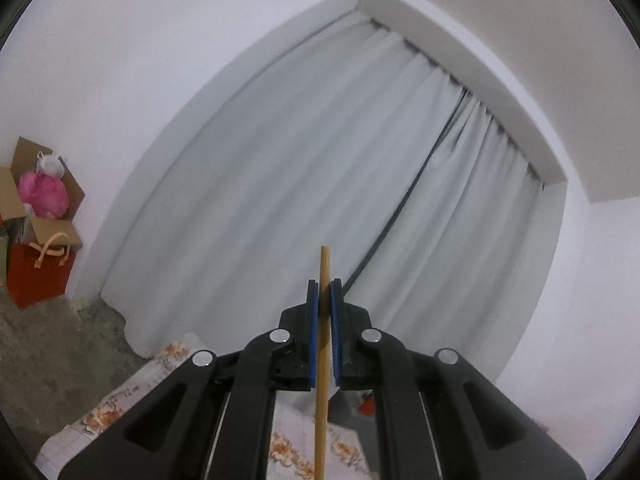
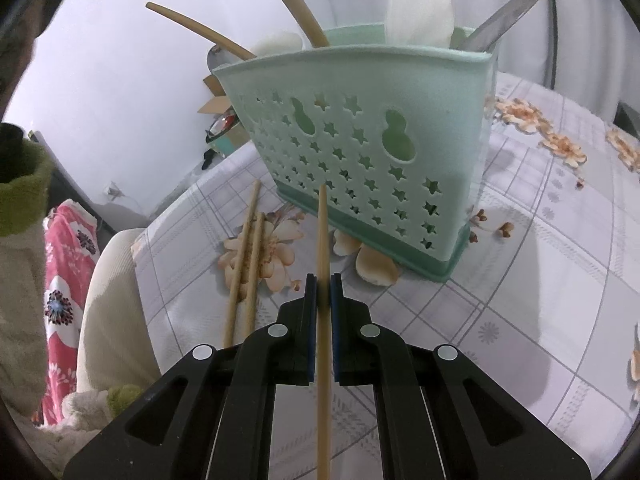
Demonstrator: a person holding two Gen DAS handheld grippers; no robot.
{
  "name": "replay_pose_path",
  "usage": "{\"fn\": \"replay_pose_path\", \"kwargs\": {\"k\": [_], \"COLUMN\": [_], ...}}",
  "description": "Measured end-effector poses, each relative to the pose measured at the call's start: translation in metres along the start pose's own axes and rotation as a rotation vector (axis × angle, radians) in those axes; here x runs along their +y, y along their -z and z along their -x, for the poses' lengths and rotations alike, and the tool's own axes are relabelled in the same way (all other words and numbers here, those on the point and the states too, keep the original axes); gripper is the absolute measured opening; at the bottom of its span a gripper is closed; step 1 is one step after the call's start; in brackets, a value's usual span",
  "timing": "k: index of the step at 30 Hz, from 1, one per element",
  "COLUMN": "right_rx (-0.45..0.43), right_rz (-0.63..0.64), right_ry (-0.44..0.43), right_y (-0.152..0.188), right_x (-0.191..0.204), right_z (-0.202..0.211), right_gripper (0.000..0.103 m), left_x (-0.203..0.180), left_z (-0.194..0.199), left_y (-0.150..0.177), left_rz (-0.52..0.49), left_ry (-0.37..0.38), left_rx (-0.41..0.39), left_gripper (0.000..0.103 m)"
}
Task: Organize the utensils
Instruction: 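Drop the chopstick into the green holder by opening the left tool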
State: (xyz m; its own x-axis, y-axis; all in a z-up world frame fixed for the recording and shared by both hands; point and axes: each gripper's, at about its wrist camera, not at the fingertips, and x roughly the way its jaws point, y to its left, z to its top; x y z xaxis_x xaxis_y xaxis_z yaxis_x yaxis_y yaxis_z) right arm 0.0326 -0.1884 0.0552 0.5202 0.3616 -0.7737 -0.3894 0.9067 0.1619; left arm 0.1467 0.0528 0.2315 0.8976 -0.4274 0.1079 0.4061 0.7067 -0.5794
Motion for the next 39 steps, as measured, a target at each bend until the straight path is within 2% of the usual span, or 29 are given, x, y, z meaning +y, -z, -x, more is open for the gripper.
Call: {"fn": "replay_pose_path", "kwargs": {"k": [5, 6, 9, 15, 17, 19, 23, 30, 34, 39], "right_rx": [-0.009, -0.012, -0.027, -0.1, -0.128, -0.151, -0.201, -0.361, -0.436, -0.515], "right_rz": [0.0, 0.0, 0.005, 0.032, 0.048, 0.047, 0.012, 0.03, 0.054, 0.085], "right_ry": [0.002, 0.0, -0.007, -0.049, -0.068, -0.112, -0.201, -0.273, -0.293, -0.304], "right_y": [-0.001, -0.001, -0.001, -0.006, -0.009, -0.012, -0.024, -0.06, -0.078, -0.102], "right_x": [0.0, 0.001, 0.001, 0.005, 0.009, 0.01, 0.007, 0.009, 0.012, 0.012], "right_z": [0.006, 0.007, 0.014, 0.037, 0.048, 0.06, 0.08, 0.123, 0.142, 0.162], "right_gripper": [0.005, 0.005, 0.005, 0.005, 0.005, 0.005, 0.004, 0.004, 0.004, 0.004], "left_x": [0.022, 0.028, 0.038, 0.043, 0.044, 0.043, 0.042, 0.035, 0.035, 0.05], "left_z": [-0.04, -0.048, -0.053, -0.046, -0.043, -0.035, -0.015, 0.034, 0.058, 0.081], "left_y": [0.051, 0.064, 0.088, 0.104, 0.102, 0.098, 0.088, 0.076, 0.082, 0.116], "left_rz": [-0.005, -0.006, -0.005, -0.008, -0.008, -0.001, -0.008, -0.084, -0.178, -0.266], "left_ry": [-0.038, -0.051, -0.076, -0.079, -0.084, -0.104, -0.131, -0.169, -0.243, -0.378], "left_rx": [0.108, 0.152, 0.217, 0.249, 0.256, 0.257, 0.231, 0.201, 0.24, 0.349], "left_gripper": [0.005, 0.005, 0.005, 0.007, 0.016, 0.052, 0.062, 0.079, 0.086, 0.093]}}
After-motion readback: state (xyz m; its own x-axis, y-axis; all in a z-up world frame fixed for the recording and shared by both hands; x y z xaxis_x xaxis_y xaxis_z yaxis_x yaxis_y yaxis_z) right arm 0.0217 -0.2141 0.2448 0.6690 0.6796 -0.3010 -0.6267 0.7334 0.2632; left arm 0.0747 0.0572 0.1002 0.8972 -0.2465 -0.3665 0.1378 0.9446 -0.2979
